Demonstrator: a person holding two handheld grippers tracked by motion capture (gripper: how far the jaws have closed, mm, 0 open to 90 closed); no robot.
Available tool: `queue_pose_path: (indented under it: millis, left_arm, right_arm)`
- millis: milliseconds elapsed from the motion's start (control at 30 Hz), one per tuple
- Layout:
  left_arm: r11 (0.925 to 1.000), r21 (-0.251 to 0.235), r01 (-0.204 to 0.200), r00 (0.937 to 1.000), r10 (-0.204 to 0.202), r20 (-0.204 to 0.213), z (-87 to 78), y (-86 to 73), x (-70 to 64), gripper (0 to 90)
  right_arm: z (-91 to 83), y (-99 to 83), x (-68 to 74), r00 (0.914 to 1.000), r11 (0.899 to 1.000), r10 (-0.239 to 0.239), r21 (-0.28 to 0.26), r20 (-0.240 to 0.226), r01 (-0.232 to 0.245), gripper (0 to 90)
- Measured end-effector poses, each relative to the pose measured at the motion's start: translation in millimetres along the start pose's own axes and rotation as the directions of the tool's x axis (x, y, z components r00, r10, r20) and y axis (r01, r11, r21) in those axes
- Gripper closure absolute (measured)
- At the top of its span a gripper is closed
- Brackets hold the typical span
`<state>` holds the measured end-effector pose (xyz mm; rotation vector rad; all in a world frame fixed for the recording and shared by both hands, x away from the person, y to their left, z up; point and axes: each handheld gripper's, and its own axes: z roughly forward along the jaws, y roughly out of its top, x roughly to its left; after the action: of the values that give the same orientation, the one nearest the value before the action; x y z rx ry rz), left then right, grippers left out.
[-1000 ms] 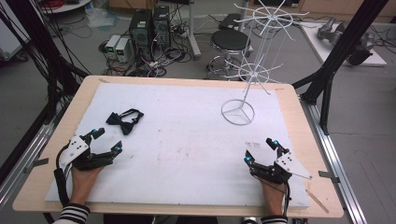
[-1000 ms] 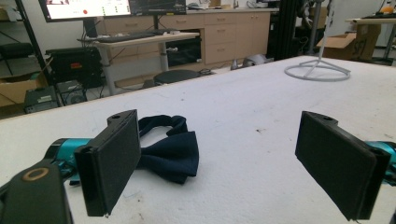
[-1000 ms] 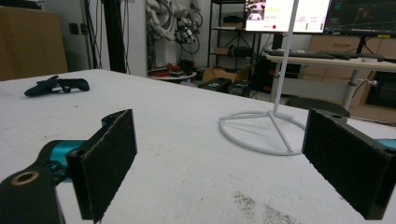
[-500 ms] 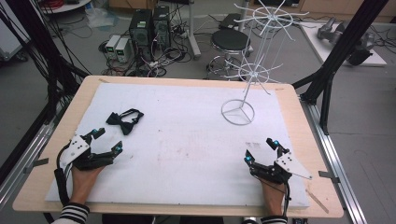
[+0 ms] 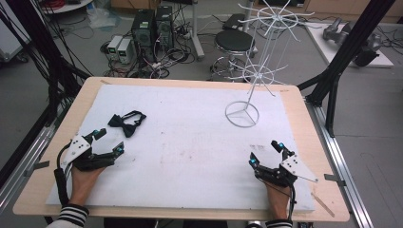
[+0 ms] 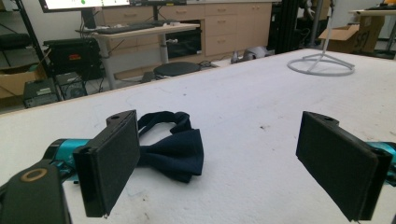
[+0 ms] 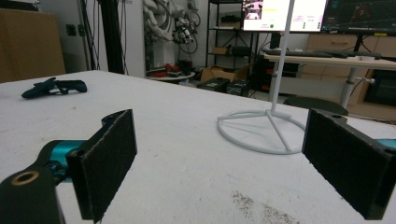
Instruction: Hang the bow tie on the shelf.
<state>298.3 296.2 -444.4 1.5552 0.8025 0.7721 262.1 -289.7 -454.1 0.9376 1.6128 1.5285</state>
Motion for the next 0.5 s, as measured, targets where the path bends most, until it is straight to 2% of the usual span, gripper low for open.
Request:
queue_pose_path:
  millis: [300, 500]
  left_arm:
    - [0.9993, 0.036, -0.003, 1.0000, 0.003, -0.006, 6.9, 18.0, 11.3, 14.0]
    - [0.9978, 0.066, -0.002, 1.0000, 0.002, -0.003, 17.4, 32.3, 17.5, 14.0]
  right_arm:
    - [0.2, 0.0, 0.3, 1.0000, 1.000, -0.005, 0.002, 0.001, 0.005, 9.3]
    - [-0.1, 0.0, 0.4, 1.0000, 1.000, -0.001, 0.005, 0.000, 0.001, 9.2]
